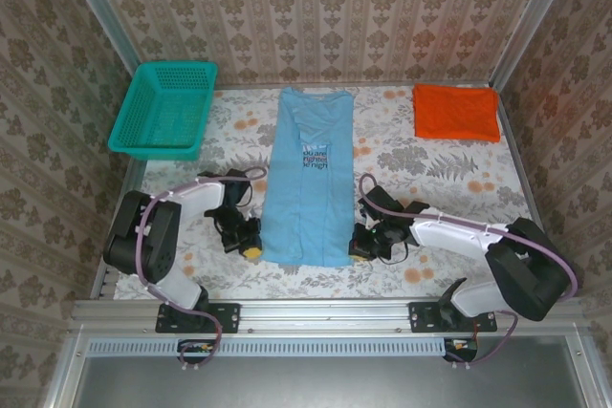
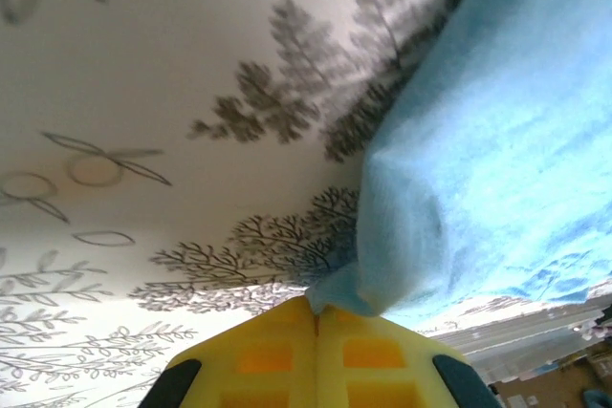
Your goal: Fold and stack the t-shirts
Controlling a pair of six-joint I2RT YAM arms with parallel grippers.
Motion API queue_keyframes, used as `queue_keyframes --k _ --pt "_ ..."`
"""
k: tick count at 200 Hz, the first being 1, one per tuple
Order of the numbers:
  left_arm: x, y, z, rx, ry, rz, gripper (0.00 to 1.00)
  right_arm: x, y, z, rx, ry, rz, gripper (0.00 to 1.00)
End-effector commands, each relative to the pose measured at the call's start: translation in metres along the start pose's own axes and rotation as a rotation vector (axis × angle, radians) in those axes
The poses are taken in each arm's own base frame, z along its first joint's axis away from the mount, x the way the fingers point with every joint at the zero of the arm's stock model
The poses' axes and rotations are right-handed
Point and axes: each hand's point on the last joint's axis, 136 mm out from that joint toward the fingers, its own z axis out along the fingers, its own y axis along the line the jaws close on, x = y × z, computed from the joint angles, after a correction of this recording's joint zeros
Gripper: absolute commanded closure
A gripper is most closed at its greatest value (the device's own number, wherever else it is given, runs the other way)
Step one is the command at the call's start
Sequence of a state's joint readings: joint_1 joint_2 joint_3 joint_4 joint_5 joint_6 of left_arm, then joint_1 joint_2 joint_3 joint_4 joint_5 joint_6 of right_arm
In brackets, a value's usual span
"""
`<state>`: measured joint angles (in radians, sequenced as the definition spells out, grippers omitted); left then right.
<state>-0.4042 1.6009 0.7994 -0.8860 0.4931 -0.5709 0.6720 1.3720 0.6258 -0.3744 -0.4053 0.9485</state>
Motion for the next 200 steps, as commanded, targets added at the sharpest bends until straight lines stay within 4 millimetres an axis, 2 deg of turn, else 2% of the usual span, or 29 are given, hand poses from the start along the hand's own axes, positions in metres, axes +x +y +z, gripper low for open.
queue_keyframes --k 1,17,35,84,87,109,136,176,200 --pt "0.017 0.005 0.008 -0.034 0.056 0.027 1.00 0.013 -0.015 0.002 0.034 0.051 0.019 1.00" --pt "0.018 0.002 0.008 -0.030 0.066 0.035 1.00 0.008 -0.011 -0.001 0.033 0.048 0.009 1.00" --pt "0.011 -0.010 -0.003 -0.015 0.040 0.052 1.00 -0.002 -0.002 -0.009 0.007 0.028 0.015 1.00" --pt "-0.026 -0.059 -0.066 0.034 -0.100 0.132 1.00 -0.061 0.037 -0.054 -0.127 -0.084 0.056 1.00" --pt "-0.030 -0.064 -0.072 0.045 -0.113 0.136 1.00 -0.064 0.036 -0.051 -0.120 -0.074 0.069 1.00" --pt "-0.053 -0.086 -0.102 0.109 -0.175 0.138 1.00 -0.096 0.050 -0.066 -0.152 -0.111 0.088 1.00" --pt "-0.087 -0.105 -0.126 0.175 -0.212 0.112 1.00 -0.139 0.062 -0.080 -0.185 -0.157 0.134 1.00" --pt "-0.147 -0.121 -0.145 0.209 -0.248 0.074 1.00 -0.205 0.067 -0.076 -0.196 -0.170 0.216 1.00" --pt "-0.182 -0.122 -0.146 0.225 -0.252 0.029 1.00 -0.233 0.056 -0.063 -0.171 -0.135 0.286 1.00"
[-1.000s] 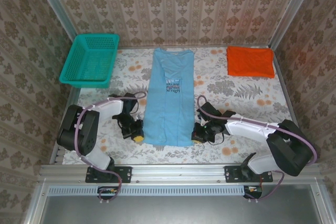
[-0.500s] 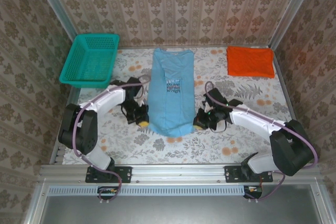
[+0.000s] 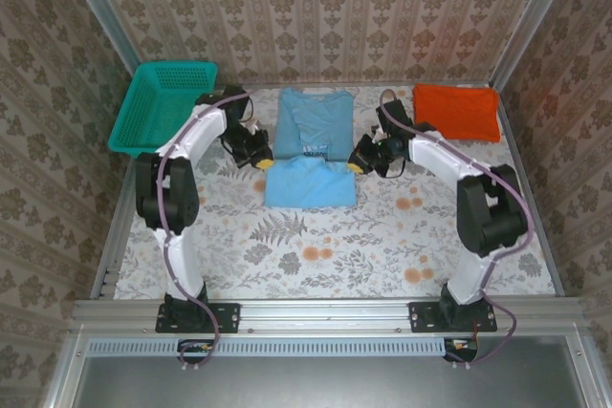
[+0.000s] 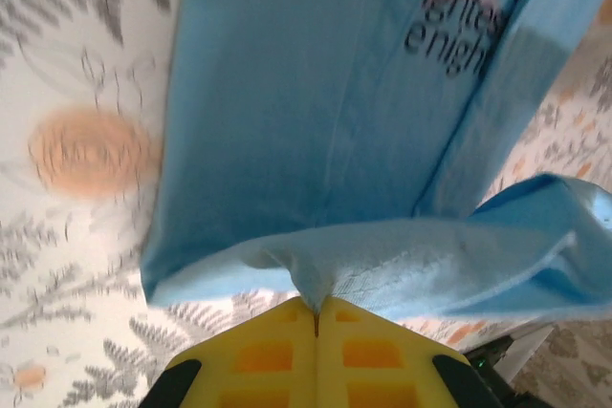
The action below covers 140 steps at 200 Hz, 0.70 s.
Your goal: Fold and stack the t-shirts
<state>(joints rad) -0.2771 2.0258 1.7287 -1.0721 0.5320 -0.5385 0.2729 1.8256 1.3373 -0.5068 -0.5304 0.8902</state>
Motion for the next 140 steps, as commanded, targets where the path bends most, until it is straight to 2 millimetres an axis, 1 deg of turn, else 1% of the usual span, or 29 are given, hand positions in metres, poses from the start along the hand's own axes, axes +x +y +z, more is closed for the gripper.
queue_keyframes --k 1,25,48,70,85,100,107,118,129,140 --pt "-0.020 0.000 0.003 0.015 0.016 -0.053 1.00 -0.017 -0.010 0.014 0.036 0.053 0.082 1.00" --pt "-0.045 0.003 0.014 0.019 0.022 -0.083 1.00 -0.040 -0.014 0.030 0.059 0.063 0.111 1.00" --pt "-0.065 0.001 0.023 0.054 0.012 -0.095 1.00 -0.057 -0.014 0.042 0.074 0.078 0.117 1.00" --pt "-0.077 0.000 0.026 0.050 0.010 -0.094 1.00 -0.067 -0.012 0.050 0.080 0.088 0.130 1.00" --pt "-0.083 0.001 0.027 0.050 0.001 -0.095 1.00 -0.074 -0.010 0.051 0.076 0.082 0.137 1.00" --pt "-0.089 0.001 0.029 0.061 -0.006 -0.087 1.00 -0.079 -0.014 0.054 0.079 0.083 0.168 1.00" --pt "-0.091 0.003 0.030 0.050 -0.010 -0.091 1.00 -0.081 -0.015 0.055 0.073 0.083 0.183 0.96" --pt "-0.094 0.006 0.031 0.052 -0.012 -0.108 0.98 -0.084 -0.014 0.056 0.060 0.087 0.208 0.86" --pt "-0.095 0.006 0.028 0.054 -0.020 -0.120 0.88 -0.088 -0.016 0.054 0.058 0.080 0.227 0.77" --pt "-0.098 0.006 0.020 0.040 -0.050 -0.117 0.81 -0.093 -0.016 0.047 0.063 0.059 0.231 0.69"
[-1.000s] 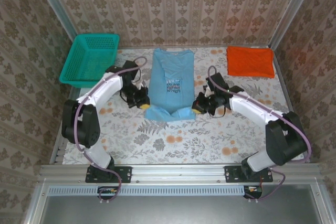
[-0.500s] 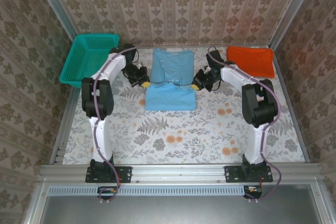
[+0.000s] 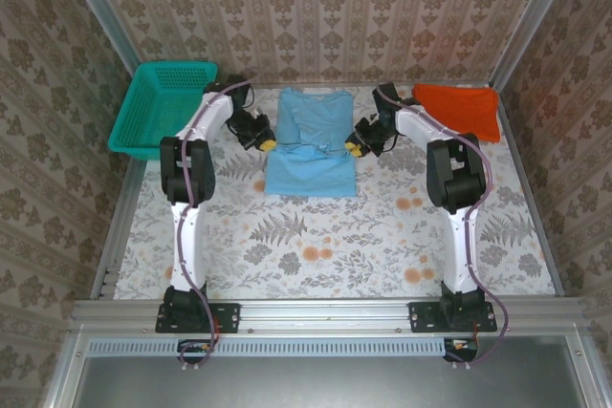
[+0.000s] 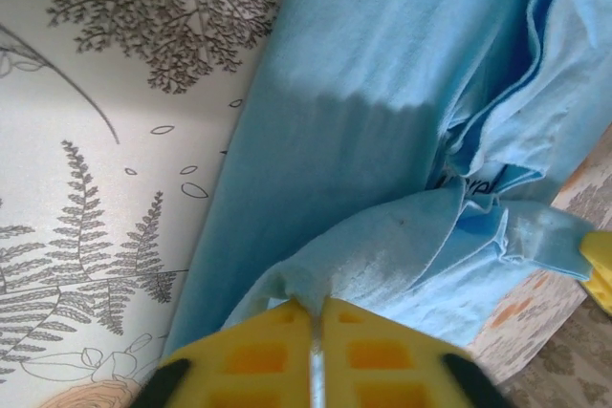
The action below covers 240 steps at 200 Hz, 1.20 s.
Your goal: Fold and stack the t-shirts
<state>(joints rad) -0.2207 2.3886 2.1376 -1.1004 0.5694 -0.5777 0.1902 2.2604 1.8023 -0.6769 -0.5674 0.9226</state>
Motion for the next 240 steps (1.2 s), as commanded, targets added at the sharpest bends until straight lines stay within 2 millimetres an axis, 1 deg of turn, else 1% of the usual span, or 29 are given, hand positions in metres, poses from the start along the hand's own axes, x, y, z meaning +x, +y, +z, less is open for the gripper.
queue_keyframes --k 1,14,21,27,33,49,59,65,75,87,95,107,123,137,157,173,185,199,212,228,236,240 --pt "-0.007 0.003 -0.014 -0.009 -0.030 -0.038 0.80 -0.007 -0.004 -0.009 0.002 0.007 0.062 0.68" --pt "-0.009 0.000 -0.031 -0.028 -0.086 -0.016 0.63 -0.012 -0.006 -0.022 0.004 -0.036 0.064 0.57" --pt "-0.008 -0.001 -0.040 -0.041 -0.117 -0.009 0.56 -0.015 -0.007 -0.030 -0.008 -0.062 0.070 0.53" --pt "-0.008 0.000 -0.049 -0.054 -0.144 -0.006 0.53 -0.015 -0.009 -0.035 -0.019 -0.078 0.081 0.50" --pt "-0.008 -0.001 -0.058 -0.061 -0.177 0.003 0.52 -0.014 -0.012 -0.041 -0.028 -0.095 0.091 0.46" --pt "0.000 0.001 -0.076 -0.089 -0.240 0.024 0.50 -0.008 -0.015 -0.054 -0.048 -0.137 0.074 0.44" --pt "0.009 -0.002 -0.080 -0.081 -0.255 0.045 0.51 0.002 -0.016 -0.060 -0.054 -0.151 0.055 0.45" --pt "0.016 -0.005 -0.080 -0.070 -0.255 0.068 0.52 0.006 -0.010 -0.063 -0.088 -0.169 0.021 0.48" --pt "0.032 -0.012 -0.072 -0.056 -0.229 0.109 0.56 0.020 -0.004 -0.063 -0.121 -0.174 -0.034 0.53" --pt "0.051 -0.016 -0.057 -0.056 -0.173 0.159 0.63 0.040 -0.001 -0.057 -0.136 -0.146 -0.077 0.62" --pt "0.064 -0.018 -0.046 -0.056 -0.125 0.178 0.70 0.054 0.000 -0.049 -0.144 -0.117 -0.094 0.70" --pt "0.080 -0.017 -0.028 -0.069 -0.068 0.200 0.78 0.069 -0.002 -0.036 -0.150 -0.088 -0.102 0.78" --pt "0.094 -0.011 -0.008 -0.094 -0.023 0.223 0.80 0.080 -0.010 -0.016 -0.145 -0.064 -0.084 0.84" --pt "0.100 -0.004 0.008 -0.120 0.011 0.237 0.80 0.085 -0.017 0.001 -0.137 -0.042 -0.069 0.85" --pt "0.103 0.011 0.029 -0.167 0.050 0.251 0.80 0.083 -0.027 0.020 -0.119 -0.037 -0.064 0.86" --pt "0.107 0.028 0.044 -0.211 0.081 0.258 0.81 0.082 -0.044 0.032 -0.071 -0.024 -0.054 0.87" --pt "0.112 0.044 0.051 -0.262 0.103 0.268 0.81 0.087 -0.057 0.039 -0.039 -0.004 -0.054 0.88" --pt "0.121 0.063 0.056 -0.300 0.126 0.270 0.81 0.097 -0.075 0.041 0.001 0.018 -0.053 0.89" --pt "0.136 0.078 0.059 -0.314 0.160 0.260 0.81 0.109 -0.091 0.041 0.026 0.043 -0.049 0.90" --pt "0.158 0.091 0.059 -0.307 0.202 0.244 0.81 0.123 -0.107 0.038 0.046 0.068 -0.063 0.90" --pt "0.167 0.094 0.056 -0.300 0.210 0.242 0.81 0.131 -0.116 0.035 0.062 0.082 -0.071 0.90" --pt "0.174 0.099 0.056 -0.307 0.221 0.239 0.80 0.136 -0.120 0.034 0.067 0.091 -0.075 0.90"
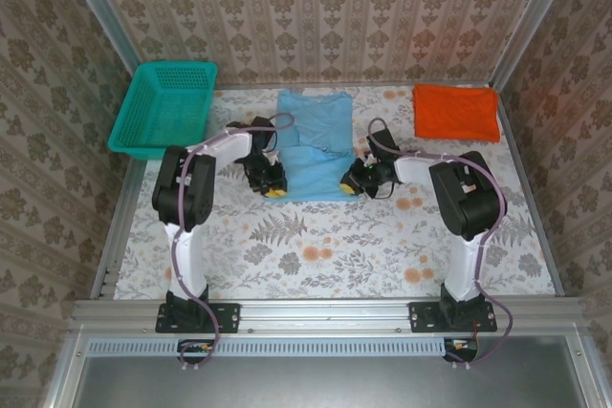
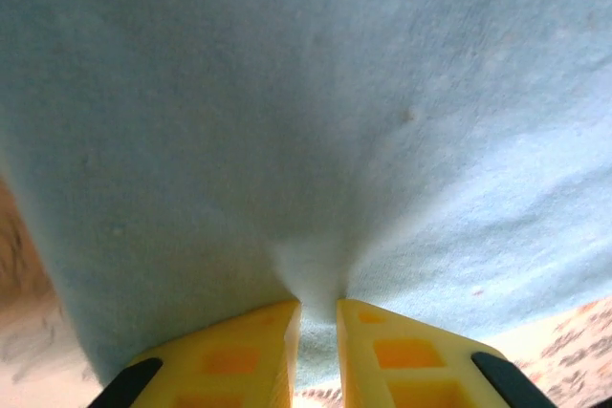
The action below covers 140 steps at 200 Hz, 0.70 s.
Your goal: Fold and stack the t-shirts
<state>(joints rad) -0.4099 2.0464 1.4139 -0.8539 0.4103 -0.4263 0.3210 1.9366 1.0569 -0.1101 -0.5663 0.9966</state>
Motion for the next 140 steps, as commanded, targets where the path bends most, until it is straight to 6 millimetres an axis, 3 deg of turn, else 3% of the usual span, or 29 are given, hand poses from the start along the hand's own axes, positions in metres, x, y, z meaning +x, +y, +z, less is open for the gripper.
queue_keyframes --k 1,32,59,96,121,140 --pt "0.047 0.028 0.014 -0.069 0.109 -0.007 0.80 0.039 -0.055 -0.001 0.141 0.089 0.033 0.90" --pt "0.089 0.034 0.013 -0.073 0.154 -0.018 0.79 0.074 -0.072 -0.011 0.177 0.146 -0.002 0.87" --pt "0.096 0.028 0.003 -0.065 0.138 -0.003 0.74 0.091 -0.064 -0.021 0.167 0.153 -0.046 0.80" --pt "0.061 -0.001 -0.031 -0.024 0.022 0.039 0.69 0.079 -0.026 -0.039 0.098 0.081 -0.095 0.71" --pt "0.026 -0.014 -0.051 0.000 -0.045 0.047 0.68 0.054 0.000 -0.044 0.053 0.018 -0.071 0.71" --pt "-0.003 -0.015 -0.056 0.000 -0.076 0.040 0.69 0.031 0.013 -0.040 0.035 -0.030 -0.040 0.72"
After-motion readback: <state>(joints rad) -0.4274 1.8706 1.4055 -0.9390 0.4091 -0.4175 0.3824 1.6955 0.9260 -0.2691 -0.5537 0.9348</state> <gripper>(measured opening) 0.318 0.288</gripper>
